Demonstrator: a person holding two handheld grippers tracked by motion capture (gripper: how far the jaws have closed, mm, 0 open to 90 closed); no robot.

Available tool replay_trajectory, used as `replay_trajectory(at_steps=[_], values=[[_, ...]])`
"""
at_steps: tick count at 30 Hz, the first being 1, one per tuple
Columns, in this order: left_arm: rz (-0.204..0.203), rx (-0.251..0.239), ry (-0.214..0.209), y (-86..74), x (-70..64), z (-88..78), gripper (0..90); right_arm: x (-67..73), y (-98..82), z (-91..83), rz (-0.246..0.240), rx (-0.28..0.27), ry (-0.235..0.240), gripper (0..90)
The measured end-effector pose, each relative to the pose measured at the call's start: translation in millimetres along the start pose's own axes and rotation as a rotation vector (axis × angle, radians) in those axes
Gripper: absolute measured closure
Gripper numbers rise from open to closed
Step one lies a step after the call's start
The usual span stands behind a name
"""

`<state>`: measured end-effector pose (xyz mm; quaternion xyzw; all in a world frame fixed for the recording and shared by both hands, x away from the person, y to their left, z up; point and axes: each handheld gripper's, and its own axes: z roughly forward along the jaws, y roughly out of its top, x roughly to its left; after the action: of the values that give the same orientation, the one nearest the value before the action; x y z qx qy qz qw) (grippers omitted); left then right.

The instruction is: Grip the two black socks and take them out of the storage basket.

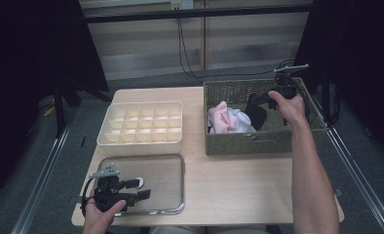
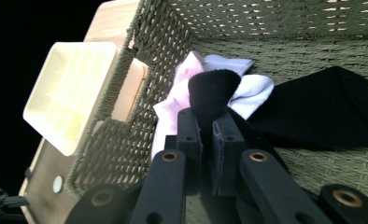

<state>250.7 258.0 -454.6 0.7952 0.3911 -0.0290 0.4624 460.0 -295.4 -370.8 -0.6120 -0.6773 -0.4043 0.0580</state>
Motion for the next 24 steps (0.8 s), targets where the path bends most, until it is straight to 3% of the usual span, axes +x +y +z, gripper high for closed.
replay_trajectory(at_steps=[10,24], values=[[-0.001,0.004,0.009,0.0,0.8,5.1,25.1,12.9,-1.2,-8.3,-0.019,-0.038,0.032,83.7],[0.001,-0.025,0.029,3.5,4.3,4.8,26.6,36.6,3.7,-25.6,-0.077,-0.085,0.037,83.6]])
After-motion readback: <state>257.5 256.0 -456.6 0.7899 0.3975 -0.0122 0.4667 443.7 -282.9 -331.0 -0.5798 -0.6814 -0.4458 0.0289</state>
